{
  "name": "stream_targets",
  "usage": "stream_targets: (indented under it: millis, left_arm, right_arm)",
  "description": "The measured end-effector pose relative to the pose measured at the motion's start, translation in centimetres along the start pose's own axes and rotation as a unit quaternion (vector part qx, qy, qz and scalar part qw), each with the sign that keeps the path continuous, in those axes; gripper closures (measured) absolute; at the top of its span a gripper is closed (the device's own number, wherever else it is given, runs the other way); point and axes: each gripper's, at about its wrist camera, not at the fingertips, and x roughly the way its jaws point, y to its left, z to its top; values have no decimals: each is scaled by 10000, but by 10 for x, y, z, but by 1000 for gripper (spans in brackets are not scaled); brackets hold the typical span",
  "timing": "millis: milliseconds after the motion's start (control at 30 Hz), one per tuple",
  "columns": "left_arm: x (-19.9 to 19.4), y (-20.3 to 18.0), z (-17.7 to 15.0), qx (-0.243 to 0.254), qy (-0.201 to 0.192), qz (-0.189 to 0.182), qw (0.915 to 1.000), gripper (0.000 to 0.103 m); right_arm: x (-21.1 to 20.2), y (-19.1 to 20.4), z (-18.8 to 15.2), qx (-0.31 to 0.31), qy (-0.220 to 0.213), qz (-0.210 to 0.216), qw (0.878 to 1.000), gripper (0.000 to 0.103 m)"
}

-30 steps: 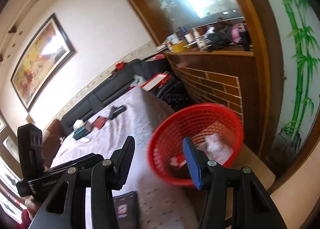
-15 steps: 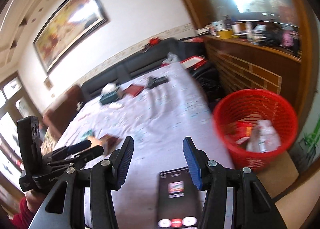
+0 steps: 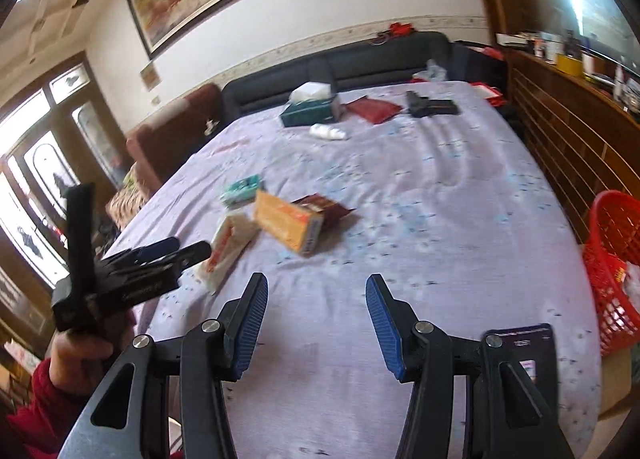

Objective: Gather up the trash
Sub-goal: 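Move both tools back over the bed toward the white plastic bag, then grasp the white plastic bag with the left tool while the right grasps the orange box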

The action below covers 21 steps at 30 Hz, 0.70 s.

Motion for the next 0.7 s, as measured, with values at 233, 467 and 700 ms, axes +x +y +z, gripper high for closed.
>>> stream_targets:
  millis: [233,467,700]
  left_arm:
    - [48,7,5,-9,456,-9,9990,37]
    - [70,16,13,-95,672,-23,9977,63]
    - [48,26,9,-135,335,167,9992,66]
  right_arm:
    - [8,4,7,-34,106,-73,9999,48]
    - [31,19,25,-374,246,0,9990,48]
    - [86,34,57,-670,364,-66,9971,48]
